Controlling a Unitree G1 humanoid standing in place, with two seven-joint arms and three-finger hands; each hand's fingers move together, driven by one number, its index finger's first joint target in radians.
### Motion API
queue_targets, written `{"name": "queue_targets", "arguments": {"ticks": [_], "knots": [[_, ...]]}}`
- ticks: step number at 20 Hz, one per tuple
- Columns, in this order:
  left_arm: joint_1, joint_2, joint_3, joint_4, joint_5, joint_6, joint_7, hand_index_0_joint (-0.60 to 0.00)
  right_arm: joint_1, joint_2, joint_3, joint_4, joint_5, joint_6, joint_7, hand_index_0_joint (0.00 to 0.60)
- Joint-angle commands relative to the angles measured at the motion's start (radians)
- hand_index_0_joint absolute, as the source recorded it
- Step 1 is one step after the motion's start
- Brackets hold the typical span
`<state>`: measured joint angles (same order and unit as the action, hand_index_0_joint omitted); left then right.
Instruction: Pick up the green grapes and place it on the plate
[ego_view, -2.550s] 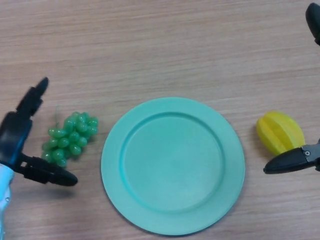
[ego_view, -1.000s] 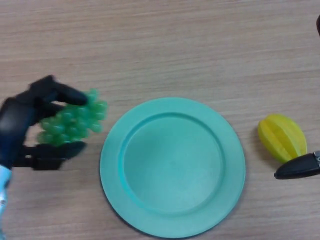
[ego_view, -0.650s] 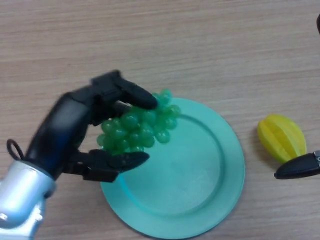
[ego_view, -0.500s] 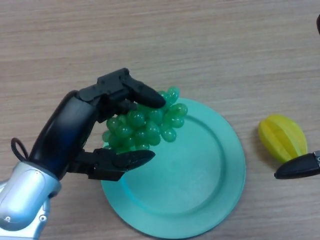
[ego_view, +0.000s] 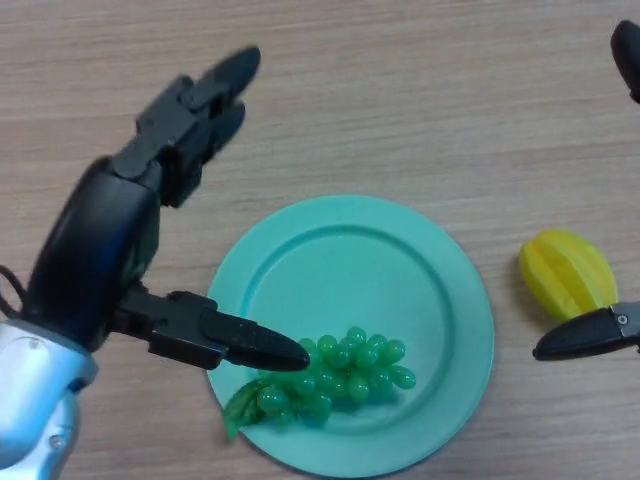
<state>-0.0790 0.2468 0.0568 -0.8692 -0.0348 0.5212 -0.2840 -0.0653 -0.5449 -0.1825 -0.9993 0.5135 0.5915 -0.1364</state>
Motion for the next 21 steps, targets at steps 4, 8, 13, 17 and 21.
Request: {"name": "queue_targets", "arguments": {"ticks": [4, 8, 13, 17, 21], "knots": [[-0.048, 0.075, 0.315, -0.14, -0.289, 0.023, 0.059, 0.0, -0.055, -0.063, -0.044, -0.048, 0.009, -0.118, -0.062, 0.0], [-0.015, 0.124, 0.467, -0.103, -0.511, -0.027, 0.138, 0.0, -0.087, -0.083, -0.035, -0.048, 0.034, -0.11, -0.093, 0.0], [0.019, 0.163, 0.48, -0.078, -0.632, -0.047, 0.218, 0.0, -0.117, -0.073, -0.008, -0.048, 0.029, -0.092, -0.112, 0.0], [0.025, 0.169, 0.468, -0.086, -0.628, -0.041, 0.221, 0.0, -0.14, -0.045, 0.01, -0.048, 0.012, -0.065, -0.103, 0.0], [0.029, 0.164, 0.475, -0.09, -0.62, -0.041, 0.209, 0.0, -0.124, -0.052, 0.006, -0.048, 0.028, -0.082, -0.1, 0.0]]}}
